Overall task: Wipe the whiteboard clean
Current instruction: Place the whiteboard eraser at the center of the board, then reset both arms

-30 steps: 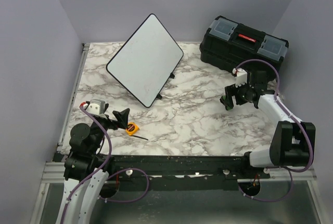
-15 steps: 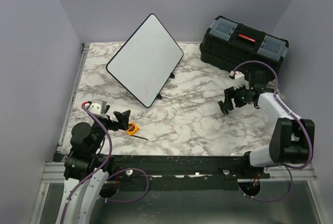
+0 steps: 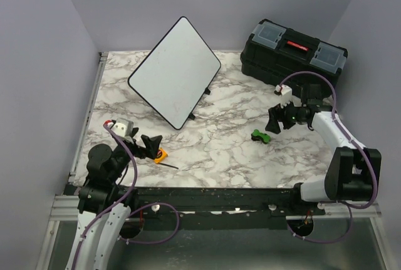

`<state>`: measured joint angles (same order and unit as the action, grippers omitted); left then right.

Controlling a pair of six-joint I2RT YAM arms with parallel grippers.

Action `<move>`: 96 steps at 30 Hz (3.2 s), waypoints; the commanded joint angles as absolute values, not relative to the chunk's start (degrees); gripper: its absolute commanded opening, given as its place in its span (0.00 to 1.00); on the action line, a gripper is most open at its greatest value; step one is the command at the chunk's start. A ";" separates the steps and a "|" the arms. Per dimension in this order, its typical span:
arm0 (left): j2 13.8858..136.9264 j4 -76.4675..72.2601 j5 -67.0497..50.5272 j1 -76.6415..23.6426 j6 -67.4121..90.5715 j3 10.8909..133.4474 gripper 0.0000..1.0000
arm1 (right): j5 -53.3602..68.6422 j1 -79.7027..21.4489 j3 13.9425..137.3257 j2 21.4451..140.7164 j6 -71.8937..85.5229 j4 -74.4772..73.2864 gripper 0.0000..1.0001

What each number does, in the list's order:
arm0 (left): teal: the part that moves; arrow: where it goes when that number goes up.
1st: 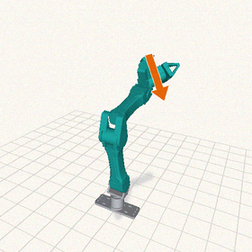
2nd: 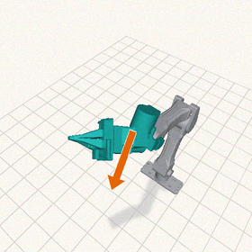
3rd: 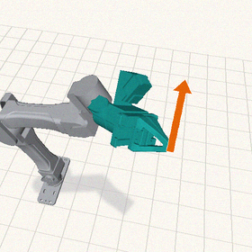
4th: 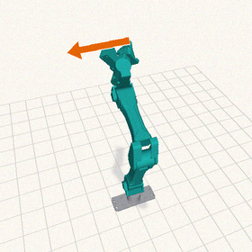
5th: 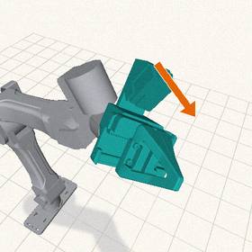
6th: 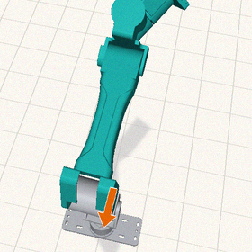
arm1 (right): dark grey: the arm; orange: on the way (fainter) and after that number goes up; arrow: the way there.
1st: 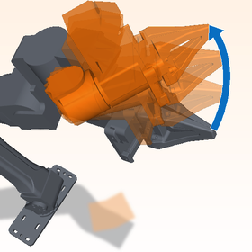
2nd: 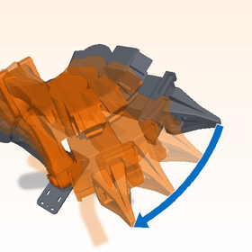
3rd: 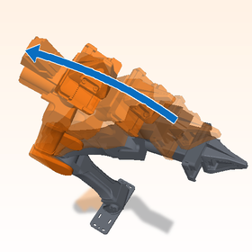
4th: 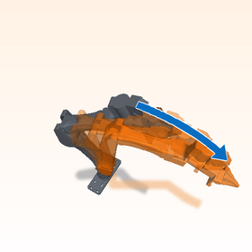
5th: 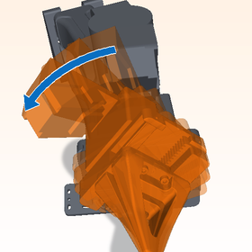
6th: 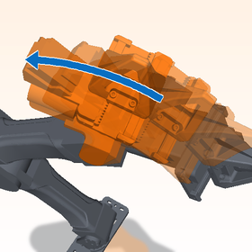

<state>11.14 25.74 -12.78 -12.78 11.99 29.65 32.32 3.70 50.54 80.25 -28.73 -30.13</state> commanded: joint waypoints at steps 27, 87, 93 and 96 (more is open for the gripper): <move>28.30 35.03 -12.38 6.89 22.24 55.88 0.99 | 13.18 6.95 63.99 52.64 7.72 -23.46 1.00; 18.85 25.62 -26.39 5.45 29.44 42.96 0.99 | 54.80 6.97 45.57 52.07 -9.68 -18.13 1.00; 18.25 25.91 -26.02 5.45 29.10 42.39 0.99 | 32.52 7.00 46.91 53.05 -5.68 -15.66 1.00; 18.12 26.25 -25.53 5.45 28.67 42.10 0.99 | 57.33 6.97 47.40 52.89 -12.32 -21.54 1.00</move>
